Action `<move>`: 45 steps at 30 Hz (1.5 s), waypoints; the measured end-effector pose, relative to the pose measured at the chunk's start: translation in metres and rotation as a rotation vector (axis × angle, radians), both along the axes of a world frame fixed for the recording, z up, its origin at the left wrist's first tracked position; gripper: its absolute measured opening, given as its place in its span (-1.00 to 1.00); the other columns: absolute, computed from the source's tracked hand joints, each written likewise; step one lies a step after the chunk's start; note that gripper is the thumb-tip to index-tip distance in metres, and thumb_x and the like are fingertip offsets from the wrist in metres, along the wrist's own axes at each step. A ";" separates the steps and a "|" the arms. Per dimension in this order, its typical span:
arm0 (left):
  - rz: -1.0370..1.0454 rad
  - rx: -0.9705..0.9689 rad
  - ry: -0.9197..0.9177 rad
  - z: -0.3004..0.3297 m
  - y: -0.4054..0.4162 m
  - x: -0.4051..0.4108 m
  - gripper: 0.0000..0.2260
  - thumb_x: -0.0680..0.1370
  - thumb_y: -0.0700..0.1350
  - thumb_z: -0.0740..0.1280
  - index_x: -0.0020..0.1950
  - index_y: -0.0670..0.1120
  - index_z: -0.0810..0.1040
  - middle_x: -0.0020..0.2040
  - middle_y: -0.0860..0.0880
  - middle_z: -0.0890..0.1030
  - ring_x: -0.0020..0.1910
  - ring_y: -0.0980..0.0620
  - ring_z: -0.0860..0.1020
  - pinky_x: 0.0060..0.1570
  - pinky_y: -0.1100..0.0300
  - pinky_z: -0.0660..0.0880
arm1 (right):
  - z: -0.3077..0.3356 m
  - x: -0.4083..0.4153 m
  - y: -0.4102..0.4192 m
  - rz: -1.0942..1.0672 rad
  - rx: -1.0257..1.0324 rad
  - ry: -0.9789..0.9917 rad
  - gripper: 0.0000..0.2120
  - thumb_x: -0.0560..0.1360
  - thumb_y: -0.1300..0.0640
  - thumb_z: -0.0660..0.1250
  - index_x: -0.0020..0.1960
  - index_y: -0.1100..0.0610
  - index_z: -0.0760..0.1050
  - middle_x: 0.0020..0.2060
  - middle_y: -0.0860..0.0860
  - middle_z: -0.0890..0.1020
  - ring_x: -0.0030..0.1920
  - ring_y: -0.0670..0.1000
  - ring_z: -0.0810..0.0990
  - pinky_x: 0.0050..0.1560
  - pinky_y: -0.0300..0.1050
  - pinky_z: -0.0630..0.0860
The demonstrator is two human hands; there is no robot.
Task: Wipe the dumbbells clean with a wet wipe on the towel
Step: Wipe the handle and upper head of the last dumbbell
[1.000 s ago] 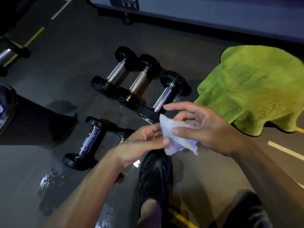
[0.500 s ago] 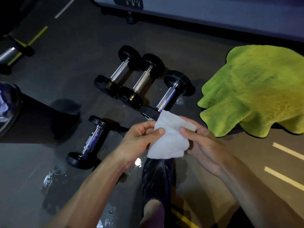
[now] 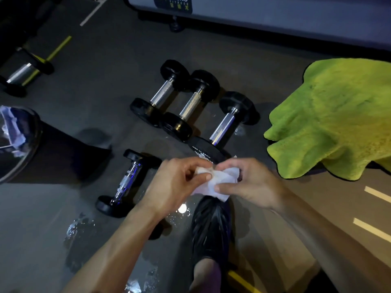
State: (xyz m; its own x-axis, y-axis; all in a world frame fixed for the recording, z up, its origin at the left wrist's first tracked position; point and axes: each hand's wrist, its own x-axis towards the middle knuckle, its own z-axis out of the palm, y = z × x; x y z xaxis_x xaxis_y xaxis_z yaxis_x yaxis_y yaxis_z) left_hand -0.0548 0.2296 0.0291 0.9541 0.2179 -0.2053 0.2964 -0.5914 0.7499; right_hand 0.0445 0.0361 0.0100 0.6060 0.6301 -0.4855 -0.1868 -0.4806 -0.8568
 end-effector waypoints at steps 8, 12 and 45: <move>0.068 -0.085 -0.036 -0.012 0.028 -0.012 -0.90 0.55 0.18 0.41 -0.11 0.21 0.63 -0.07 0.15 0.63 -0.06 0.19 0.62 0.00 0.21 0.51 | -0.012 0.000 0.012 -0.187 0.169 0.140 -0.83 0.60 0.15 0.41 0.05 0.26 0.69 0.28 -0.12 0.62 0.15 -0.16 0.64 0.21 -0.19 0.52; 0.220 -0.309 -0.047 -0.015 0.023 -0.017 -0.80 0.56 0.17 0.41 -0.10 0.06 0.63 -0.21 0.11 0.66 -0.20 0.14 0.58 -0.11 0.07 0.51 | -0.008 -0.012 0.026 -0.256 0.442 0.535 -0.58 0.45 0.13 0.48 0.24 0.31 0.58 0.10 0.26 0.72 0.06 0.18 0.72 0.08 -0.03 0.65; 0.413 -0.120 0.034 -0.032 0.122 0.002 -0.51 0.49 0.25 0.39 -0.10 -0.22 0.60 -0.38 -0.05 0.57 -0.44 0.03 0.45 -0.43 0.24 0.40 | 0.018 -0.005 -0.010 -0.542 0.337 0.169 -0.39 0.33 -0.28 0.56 0.04 0.25 0.64 0.03 0.50 0.54 -0.13 0.18 0.58 0.02 0.42 0.55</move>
State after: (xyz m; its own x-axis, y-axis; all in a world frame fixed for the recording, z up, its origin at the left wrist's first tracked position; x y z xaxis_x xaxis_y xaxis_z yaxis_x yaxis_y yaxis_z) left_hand -0.0529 0.3521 -0.0033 0.7843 0.5526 -0.2820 0.5154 -0.3274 0.7919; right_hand 0.0391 0.0260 0.0276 0.8131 0.3911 -0.4312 -0.4717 0.0087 -0.8817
